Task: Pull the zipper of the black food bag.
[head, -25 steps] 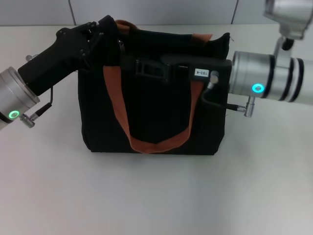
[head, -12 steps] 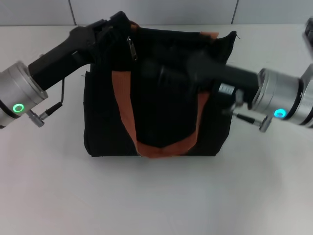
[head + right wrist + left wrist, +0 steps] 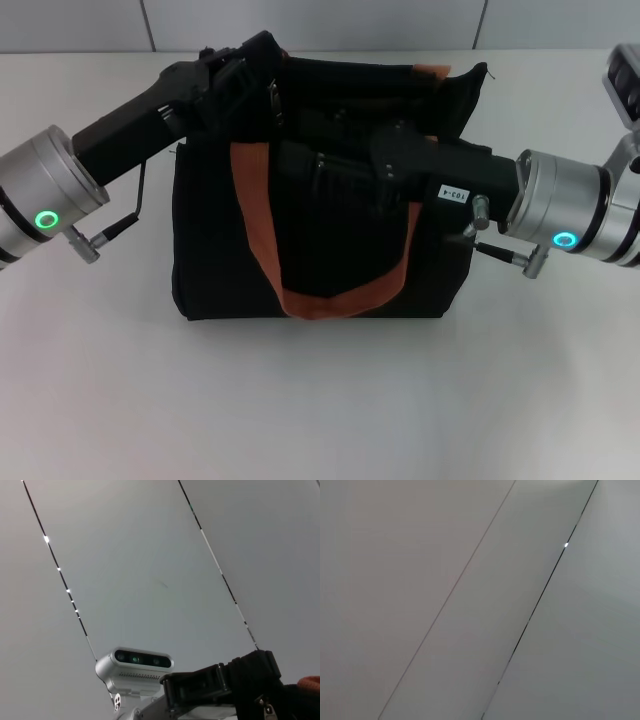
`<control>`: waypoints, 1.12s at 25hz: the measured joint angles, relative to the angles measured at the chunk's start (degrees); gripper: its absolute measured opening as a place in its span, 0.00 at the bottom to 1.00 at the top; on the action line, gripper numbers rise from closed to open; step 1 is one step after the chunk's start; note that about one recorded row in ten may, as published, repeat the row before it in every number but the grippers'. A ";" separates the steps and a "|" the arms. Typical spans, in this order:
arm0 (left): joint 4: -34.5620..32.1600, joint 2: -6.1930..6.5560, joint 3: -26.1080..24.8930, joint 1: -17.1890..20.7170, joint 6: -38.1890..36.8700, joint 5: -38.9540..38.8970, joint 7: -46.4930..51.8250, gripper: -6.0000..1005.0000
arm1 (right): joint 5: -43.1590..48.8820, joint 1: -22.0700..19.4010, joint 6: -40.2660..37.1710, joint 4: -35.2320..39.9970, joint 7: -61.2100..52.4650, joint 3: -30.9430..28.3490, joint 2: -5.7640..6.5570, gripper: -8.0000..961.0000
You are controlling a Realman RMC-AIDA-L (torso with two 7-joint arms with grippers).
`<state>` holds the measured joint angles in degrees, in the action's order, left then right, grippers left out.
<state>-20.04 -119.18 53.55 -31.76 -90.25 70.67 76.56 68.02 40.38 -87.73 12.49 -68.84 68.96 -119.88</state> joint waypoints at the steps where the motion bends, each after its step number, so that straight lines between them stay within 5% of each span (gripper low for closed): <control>1: 0.00 0.00 0.04 -0.01 0.00 0.00 0.00 0.04 | 0.00 0.13 0.02 0.00 -0.79 -0.11 0.00 0.70; 28: 0.00 0.00 0.25 -1.04 0.07 0.29 -0.09 0.04 | -0.05 2.42 2.04 4.64 -8.35 3.85 0.01 0.70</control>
<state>-20.04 -119.18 53.79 -32.80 -90.18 70.96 76.47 67.97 42.79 -85.69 17.13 -77.19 72.81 -119.88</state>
